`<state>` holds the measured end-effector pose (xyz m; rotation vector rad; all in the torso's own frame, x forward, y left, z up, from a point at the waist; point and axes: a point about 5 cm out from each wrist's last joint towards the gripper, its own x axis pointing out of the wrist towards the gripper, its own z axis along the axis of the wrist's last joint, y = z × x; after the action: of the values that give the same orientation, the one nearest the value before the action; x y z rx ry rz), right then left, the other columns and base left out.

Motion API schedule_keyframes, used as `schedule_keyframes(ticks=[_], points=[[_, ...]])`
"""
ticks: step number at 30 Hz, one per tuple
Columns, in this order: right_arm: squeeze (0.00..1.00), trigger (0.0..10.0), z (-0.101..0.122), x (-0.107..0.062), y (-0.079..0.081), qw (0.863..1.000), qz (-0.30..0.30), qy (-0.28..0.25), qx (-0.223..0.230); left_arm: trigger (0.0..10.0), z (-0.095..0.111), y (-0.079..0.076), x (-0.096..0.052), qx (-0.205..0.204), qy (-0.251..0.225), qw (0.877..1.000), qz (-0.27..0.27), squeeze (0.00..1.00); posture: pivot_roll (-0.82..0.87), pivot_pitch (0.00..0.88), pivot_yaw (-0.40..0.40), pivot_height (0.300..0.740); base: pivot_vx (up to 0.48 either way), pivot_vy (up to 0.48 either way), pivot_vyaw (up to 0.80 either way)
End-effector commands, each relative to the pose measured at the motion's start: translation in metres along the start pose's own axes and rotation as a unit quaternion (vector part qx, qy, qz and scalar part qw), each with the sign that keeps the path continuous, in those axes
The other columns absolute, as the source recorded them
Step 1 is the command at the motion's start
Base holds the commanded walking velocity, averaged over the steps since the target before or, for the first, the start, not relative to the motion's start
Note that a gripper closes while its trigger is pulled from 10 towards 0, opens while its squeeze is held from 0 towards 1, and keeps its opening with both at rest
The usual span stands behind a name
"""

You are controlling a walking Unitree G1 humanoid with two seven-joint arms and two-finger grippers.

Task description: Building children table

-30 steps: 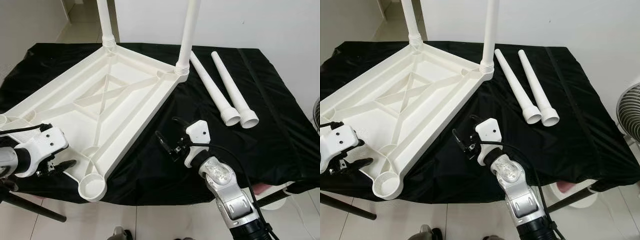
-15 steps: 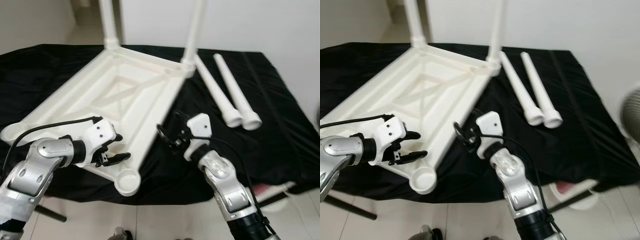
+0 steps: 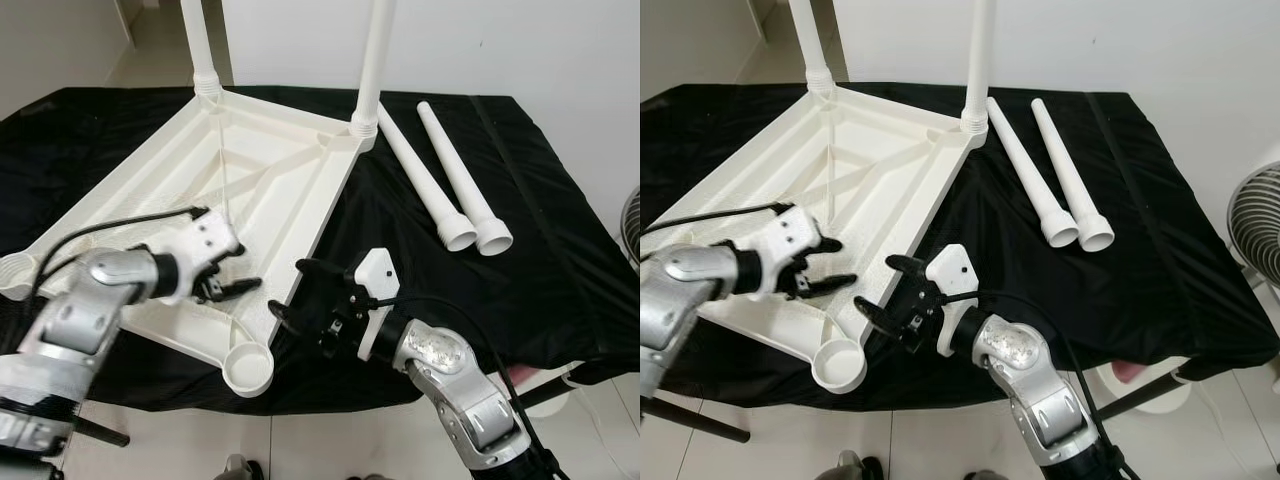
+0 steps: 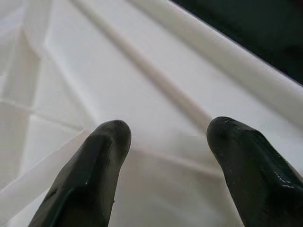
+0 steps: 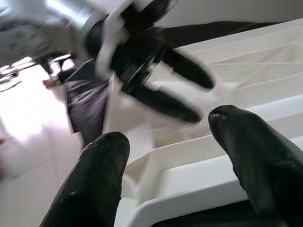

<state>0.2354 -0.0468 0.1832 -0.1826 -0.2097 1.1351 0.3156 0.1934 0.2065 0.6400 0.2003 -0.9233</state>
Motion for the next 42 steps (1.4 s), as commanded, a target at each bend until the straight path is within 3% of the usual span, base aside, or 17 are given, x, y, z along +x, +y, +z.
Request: schedule_keyframes(ticks=[1,2,4,5,7,8,9,10,17,21,29,32,34,36,37,40,42], points=[[0.00,10.0,-0.001,0.004,0.007,1.000,0.028,0.001,0.012,10.0,-0.002,0.022,-0.010,0.001,0.010,0.987,0.163,0.00,-0.01,0.119,0.026,0.740,0.000,0.000,0.00],[0.00,10.0,-0.001,0.004,0.007,1.000,0.028,0.001,0.012,10.0,-0.002,0.022,-0.010,0.001,0.010,0.987,0.163,0.00,-0.01,0.119,0.026,0.740,0.000,0.000,0.00],[0.00,10.0,-0.014,0.021,0.019,0.994,0.102,0.024,0.024,10.0,-0.002,0.048,-0.042,-0.022,0.016,0.964,0.266,0.00,0.02,0.114,0.019,0.740,0.000,0.000,0.00],[0.00,10.0,-0.014,0.021,0.019,0.994,0.102,0.024,0.024,10.0,-0.002,0.048,-0.042,-0.022,0.016,0.964,0.266,0.00,0.02,0.114,0.019,0.740,0.000,0.000,0.00],[0.00,10.0,-0.030,0.035,0.025,0.985,0.151,0.074,-0.025,10.0,0.003,0.060,-0.061,-0.037,0.008,0.945,0.326,0.00,0.03,0.115,0.006,0.740,0.000,0.000,0.00],[0.00,10.0,-0.030,0.035,0.025,0.985,0.151,0.074,-0.025,10.0,0.003,0.060,-0.061,-0.037,0.008,0.945,0.326,0.00,0.03,0.115,0.006,0.740,0.000,0.000,0.00],[0.00,10.0,-0.039,0.043,0.022,0.978,0.147,0.117,-0.087,10.0,0.007,0.061,-0.065,-0.044,-0.004,0.940,0.339,0.00,0.04,0.117,-0.004,0.740,0.000,0.000,0.00],[0.00,10.0,-0.044,0.046,0.019,0.975,0.136,0.135,-0.112,10.0,0.009,0.060,-0.065,-0.047,-0.009,0.940,0.338,0.00,0.04,0.118,-0.005,0.740,0.000,0.000,0.00],[0.00,10.0,-0.053,0.044,0.016,0.961,0.124,0.185,-0.162,10.0,0.013,0.060,-0.065,-0.054,-0.023,0.939,0.338,0.00,0.04,0.123,-0.005,0.740,0.000,0.000,0.00],[0.00,10.0,-0.056,0.031,0.006,0.950,0.105,0.223,-0.190,10.0,0.012,0.063,-0.063,-0.055,-0.021,0.939,0.338,0.00,0.03,0.128,0.000,0.740,0.000,0.000,0.00],[0.00,10.0,-0.061,0.007,-0.003,0.944,0.093,0.253,-0.189,10.0,0.013,0.062,-0.062,-0.064,-0.020,0.940,0.335,0.00,0.02,0.134,0.005,0.740,0.000,0.000,0.00],[0.00,10.0,-0.064,-0.020,-0.009,0.944,0.054,0.281,-0.162,10.0,0.012,0.063,-0.057,-0.067,-0.016,0.941,0.330,0.00,0.01,0.141,0.012,0.740,0.000,0.000,0.00],[0.00,10.0,-0.064,-0.020,-0.009,0.944,0.054,0.281,-0.162,10.0,0.012,0.063,-0.057,-0.067,-0.016,0.941,0.330,0.00,0.01,0.141,0.012,0.740,0.000,0.000,0.00],[0.00,10.0,-0.064,-0.033,-0.015,0.943,0.021,0.298,-0.150,10.0,0.011,0.062,-0.054,-0.069,-0.014,0.943,0.326,0.00,0.00,0.145,0.016,0.740,0.000,0.000,0.00],[0.00,10.0,-0.070,-0.053,-0.033,0.929,-0.052,0.338,-0.142,10.0,0.009,0.059,-0.047,-0.070,-0.011,0.947,0.313,0.00,0.00,0.147,0.019,0.740,0.000,0.000,0.00],[0.00,10.0,-0.071,-0.059,-0.039,0.923,-0.076,0.350,-0.143,10.0,0.008,0.057,-0.045,-0.070,-0.010,0.949,0.308,0.00,0.00,0.147,0.019,0.740,0.000,0.000,0.00],[0.00,10.0,-0.072,-0.070,-0.050,0.911,-0.117,0.368,-0.144,10.0,0.007,0.049,-0.037,-0.073,-0.009,0.958,0.276,0.00,-0.01,0.149,0.021,0.740,0.000,0.000,0.00]])
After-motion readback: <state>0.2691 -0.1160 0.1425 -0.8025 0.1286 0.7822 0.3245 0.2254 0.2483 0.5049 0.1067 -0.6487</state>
